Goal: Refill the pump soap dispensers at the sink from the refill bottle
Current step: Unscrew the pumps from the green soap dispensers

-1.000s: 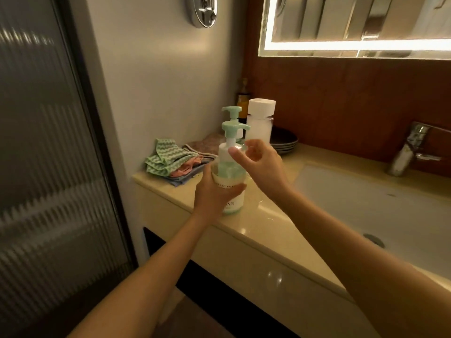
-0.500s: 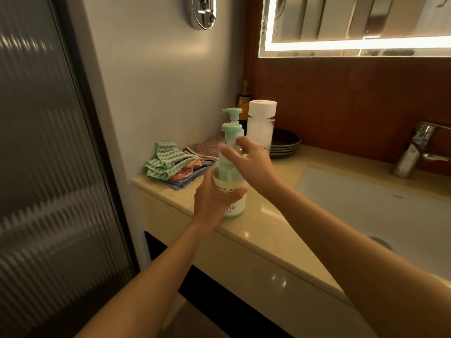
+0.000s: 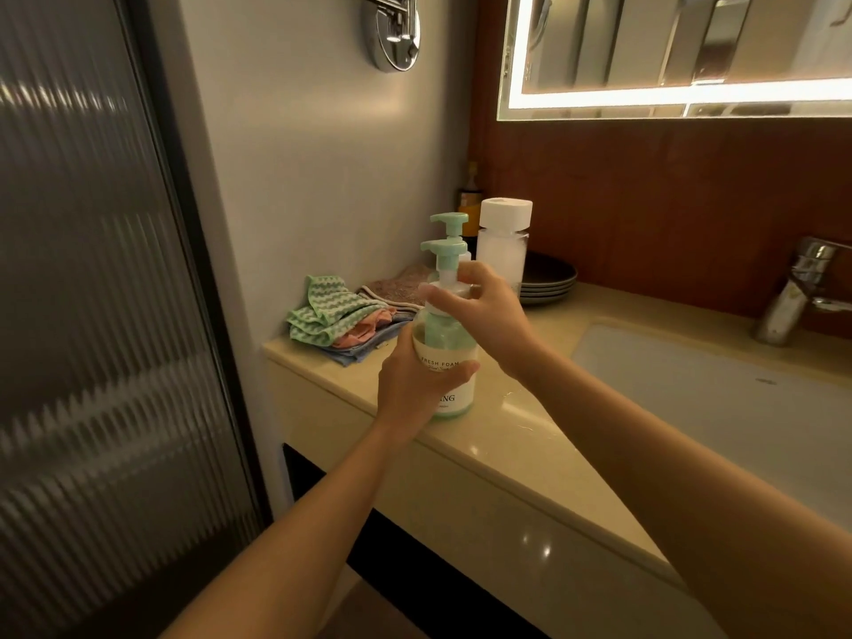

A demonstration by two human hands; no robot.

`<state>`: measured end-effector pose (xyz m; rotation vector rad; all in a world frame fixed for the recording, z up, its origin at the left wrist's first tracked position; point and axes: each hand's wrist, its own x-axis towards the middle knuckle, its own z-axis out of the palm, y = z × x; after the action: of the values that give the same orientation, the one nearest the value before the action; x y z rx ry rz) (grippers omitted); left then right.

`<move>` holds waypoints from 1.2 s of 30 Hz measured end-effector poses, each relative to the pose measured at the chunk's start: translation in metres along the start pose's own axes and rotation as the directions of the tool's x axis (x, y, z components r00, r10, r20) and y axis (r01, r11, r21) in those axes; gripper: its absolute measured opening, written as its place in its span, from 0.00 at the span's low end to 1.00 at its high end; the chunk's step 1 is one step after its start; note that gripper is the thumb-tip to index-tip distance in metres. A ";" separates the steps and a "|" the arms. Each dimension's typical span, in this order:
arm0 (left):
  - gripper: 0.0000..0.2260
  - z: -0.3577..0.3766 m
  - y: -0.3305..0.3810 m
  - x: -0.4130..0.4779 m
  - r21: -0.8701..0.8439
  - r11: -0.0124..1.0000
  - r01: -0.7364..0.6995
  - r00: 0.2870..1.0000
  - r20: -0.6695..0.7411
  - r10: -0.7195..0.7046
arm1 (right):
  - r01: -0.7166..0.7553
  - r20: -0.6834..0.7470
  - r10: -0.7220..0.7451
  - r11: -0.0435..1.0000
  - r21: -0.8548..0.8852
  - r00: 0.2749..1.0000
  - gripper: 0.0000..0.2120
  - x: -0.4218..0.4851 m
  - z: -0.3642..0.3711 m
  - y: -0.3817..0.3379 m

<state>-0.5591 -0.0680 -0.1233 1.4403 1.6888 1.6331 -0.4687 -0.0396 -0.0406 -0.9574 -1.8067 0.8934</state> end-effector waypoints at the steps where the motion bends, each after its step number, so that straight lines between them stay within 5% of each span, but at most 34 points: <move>1: 0.29 0.000 0.000 0.000 -0.008 1.000 0.000 1.000 0.001 0.000 | 0.014 -0.043 -0.017 0.998 -0.065 0.999 0.24 0.002 0.001 0.001; 4: 0.29 0.000 -0.001 0.000 -0.006 1.000 -0.003 1.000 0.001 0.003 | 0.063 -0.114 -0.081 0.985 -0.160 0.990 0.20 0.004 -0.001 0.002; 10: 0.29 0.003 -0.002 0.001 0.008 1.000 0.001 1.000 -0.001 -0.001 | 0.012 0.027 -0.014 0.999 0.052 1.000 0.22 -0.002 -0.005 -0.001; 17: 0.29 0.002 -0.002 0.002 -0.010 1.000 0.000 1.000 0.006 0.001 | 0.053 -0.156 -0.086 0.978 -0.201 0.984 0.20 0.005 0.005 0.000; 23: 0.27 0.002 -0.002 0.002 -0.005 1.000 -0.014 1.000 0.014 0.014 | 0.032 -0.046 -0.031 0.999 0.022 0.998 0.17 -0.004 0.005 0.000; 28: 0.28 0.001 -0.001 0.000 -0.026 0.999 -0.018 1.000 0.018 0.018 | 0.064 -0.133 -0.082 0.989 -0.132 0.988 0.25 -0.002 0.009 0.002; 31: 0.27 0.000 0.000 -0.001 -0.020 0.999 -0.025 1.000 0.017 0.025 | 0.067 -0.166 -0.095 0.984 -0.166 0.982 0.22 0.000 0.008 0.000; 36: 0.27 0.001 0.000 0.000 -0.017 1.000 -0.018 1.000 0.024 0.018 | 0.036 -0.060 -0.031 0.996 0.082 0.998 0.22 -0.004 0.005 -0.002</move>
<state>-0.5578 -0.0677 -0.1235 1.4654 1.6495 1.6295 -0.4726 -0.0447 -0.0418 -0.8897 -1.7175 0.9036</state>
